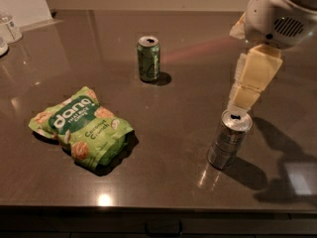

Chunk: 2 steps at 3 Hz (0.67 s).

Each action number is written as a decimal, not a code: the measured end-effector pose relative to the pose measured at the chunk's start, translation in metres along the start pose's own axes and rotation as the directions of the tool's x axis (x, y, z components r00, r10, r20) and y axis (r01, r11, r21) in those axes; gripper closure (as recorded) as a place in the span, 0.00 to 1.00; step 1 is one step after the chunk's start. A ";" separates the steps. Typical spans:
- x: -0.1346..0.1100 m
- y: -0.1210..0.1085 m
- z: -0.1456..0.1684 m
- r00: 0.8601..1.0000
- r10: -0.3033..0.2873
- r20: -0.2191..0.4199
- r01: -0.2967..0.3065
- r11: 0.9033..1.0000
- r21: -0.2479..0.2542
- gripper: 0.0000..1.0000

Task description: Move green rice chip bag near redbull can

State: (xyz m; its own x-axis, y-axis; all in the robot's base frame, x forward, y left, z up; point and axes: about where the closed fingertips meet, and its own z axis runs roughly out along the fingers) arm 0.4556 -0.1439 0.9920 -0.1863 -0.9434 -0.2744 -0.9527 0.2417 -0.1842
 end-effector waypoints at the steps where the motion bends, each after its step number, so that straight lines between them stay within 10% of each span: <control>1: -0.036 0.001 0.019 1.000 0.022 0.008 -0.022 0.999 -0.026 0.00; 2: -0.070 0.009 0.046 0.998 0.064 0.008 -0.063 0.996 -0.066 0.00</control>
Offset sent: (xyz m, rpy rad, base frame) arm 0.0207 0.1296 -0.0552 0.0542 0.1727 -0.0937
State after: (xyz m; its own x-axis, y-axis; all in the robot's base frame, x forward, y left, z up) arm 0.4715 -0.0651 0.9662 -0.2450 -0.9242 -0.2929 -0.9528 0.2854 -0.1037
